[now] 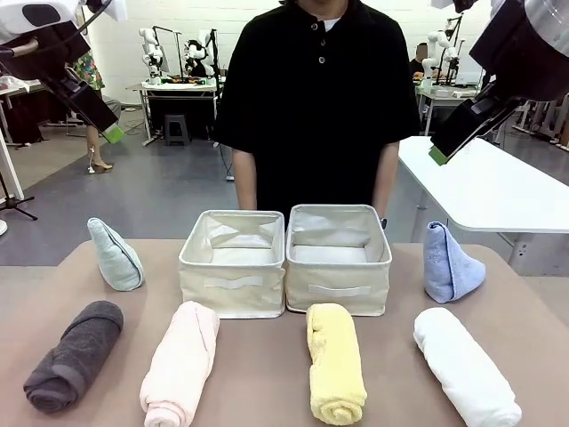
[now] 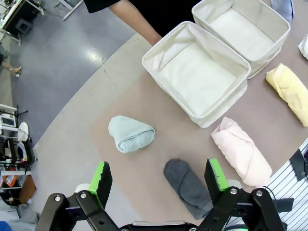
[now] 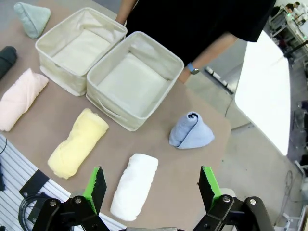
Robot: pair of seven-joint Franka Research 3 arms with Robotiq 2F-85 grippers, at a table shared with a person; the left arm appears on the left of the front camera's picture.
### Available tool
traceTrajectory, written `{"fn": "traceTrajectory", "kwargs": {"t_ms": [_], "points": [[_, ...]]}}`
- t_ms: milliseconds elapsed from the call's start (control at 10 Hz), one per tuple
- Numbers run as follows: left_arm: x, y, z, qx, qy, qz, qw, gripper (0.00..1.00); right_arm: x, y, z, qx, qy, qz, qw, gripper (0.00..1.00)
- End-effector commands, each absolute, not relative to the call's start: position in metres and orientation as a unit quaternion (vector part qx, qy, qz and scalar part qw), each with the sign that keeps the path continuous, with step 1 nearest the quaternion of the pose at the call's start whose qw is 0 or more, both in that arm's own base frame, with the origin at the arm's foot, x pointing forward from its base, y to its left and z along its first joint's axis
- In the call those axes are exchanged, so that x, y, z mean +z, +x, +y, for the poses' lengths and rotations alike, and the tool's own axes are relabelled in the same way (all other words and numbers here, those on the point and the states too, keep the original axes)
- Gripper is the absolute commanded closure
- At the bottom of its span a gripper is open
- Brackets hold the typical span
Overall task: Sort the towels based on their folding style.
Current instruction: Pick up one triangle-folded towel and place it in the left Fabric basket.
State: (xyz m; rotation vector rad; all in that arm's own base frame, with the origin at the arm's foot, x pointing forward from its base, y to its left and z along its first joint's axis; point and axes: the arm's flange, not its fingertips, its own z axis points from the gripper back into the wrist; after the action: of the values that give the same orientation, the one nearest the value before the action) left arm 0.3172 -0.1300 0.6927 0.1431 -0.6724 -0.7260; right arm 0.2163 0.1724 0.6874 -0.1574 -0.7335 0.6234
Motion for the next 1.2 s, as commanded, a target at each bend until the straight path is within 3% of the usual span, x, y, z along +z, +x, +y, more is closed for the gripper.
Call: {"fn": "traceTrajectory", "kwargs": {"t_ms": [0,200,300,500,800,1100], "points": [[0.683,0.340,-0.100,-0.395,-0.006,-0.289,0.872,0.00,0.691,0.242,0.132,0.343,0.063,-0.248,0.904,0.00],[0.678,0.369,-0.040,-0.395,-0.115,-0.301,0.861,0.00,0.693,0.280,0.049,0.441,0.214,-0.189,0.851,0.00],[0.674,0.379,-0.012,-0.401,-0.160,-0.301,0.850,0.00,0.691,0.293,0.006,0.453,0.297,-0.204,0.815,0.00],[0.668,0.394,0.046,-0.367,-0.192,-0.317,0.853,0.00,0.670,0.313,-0.065,0.394,0.379,-0.246,0.800,0.00],[0.653,0.379,0.139,-0.310,-0.249,-0.337,0.853,0.00,0.627,0.297,-0.164,0.348,0.475,-0.303,0.749,0.00],[0.662,0.337,0.186,-0.320,-0.303,-0.377,0.814,0.00,0.612,0.259,-0.222,0.333,0.500,-0.343,0.722,0.00]]}}
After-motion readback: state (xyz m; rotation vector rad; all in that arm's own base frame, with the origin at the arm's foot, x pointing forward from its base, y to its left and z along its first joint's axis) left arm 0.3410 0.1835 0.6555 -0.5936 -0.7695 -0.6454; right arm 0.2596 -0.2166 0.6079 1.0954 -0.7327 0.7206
